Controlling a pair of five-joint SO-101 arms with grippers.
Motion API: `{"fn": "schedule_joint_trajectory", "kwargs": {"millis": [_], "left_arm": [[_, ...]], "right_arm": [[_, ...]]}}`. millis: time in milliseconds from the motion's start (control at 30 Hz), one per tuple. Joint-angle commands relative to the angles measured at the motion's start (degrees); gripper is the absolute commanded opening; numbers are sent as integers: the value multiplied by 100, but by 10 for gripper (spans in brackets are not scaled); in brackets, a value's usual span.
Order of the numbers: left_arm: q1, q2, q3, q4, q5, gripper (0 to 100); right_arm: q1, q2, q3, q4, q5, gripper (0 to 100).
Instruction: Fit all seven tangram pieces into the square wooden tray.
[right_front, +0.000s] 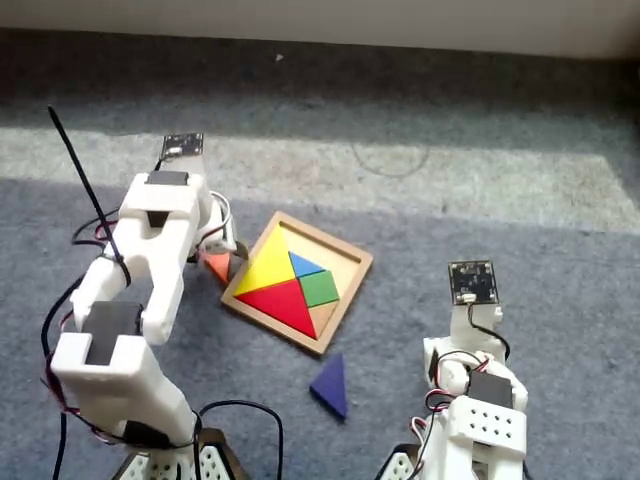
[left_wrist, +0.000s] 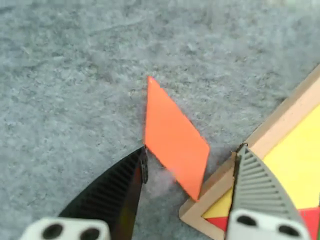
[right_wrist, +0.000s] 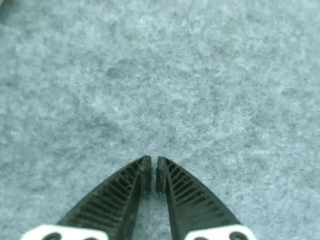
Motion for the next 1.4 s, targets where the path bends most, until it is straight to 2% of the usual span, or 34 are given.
{"fn": "schedule_joint_trajectory", "kwargs": {"millis": [0,167,300,600,733,1000,1367], "left_arm": [[-22,760,-1182,695,193,269],[-48,1560,-2132,1495,193,267],[-127,1710,-2334,1662,193,260],[-101,1710,-2325,1644,-123,44],[-101,1701,-2369,1644,-185,5],[-40,629,-2378,1635,-1143,5],[1007,66,-2413,1609,-3930,5]], "right_arm": [[75,-48,-13,-57,62,35],[75,-48,-13,-57,62,35],[75,-48,-13,-57,62,35],[75,-48,-13,-57,62,35],[75,-48,-13,-57,62,35],[75,-48,-13,-57,62,35],[75,-48,-13,-57,53,35]]}}
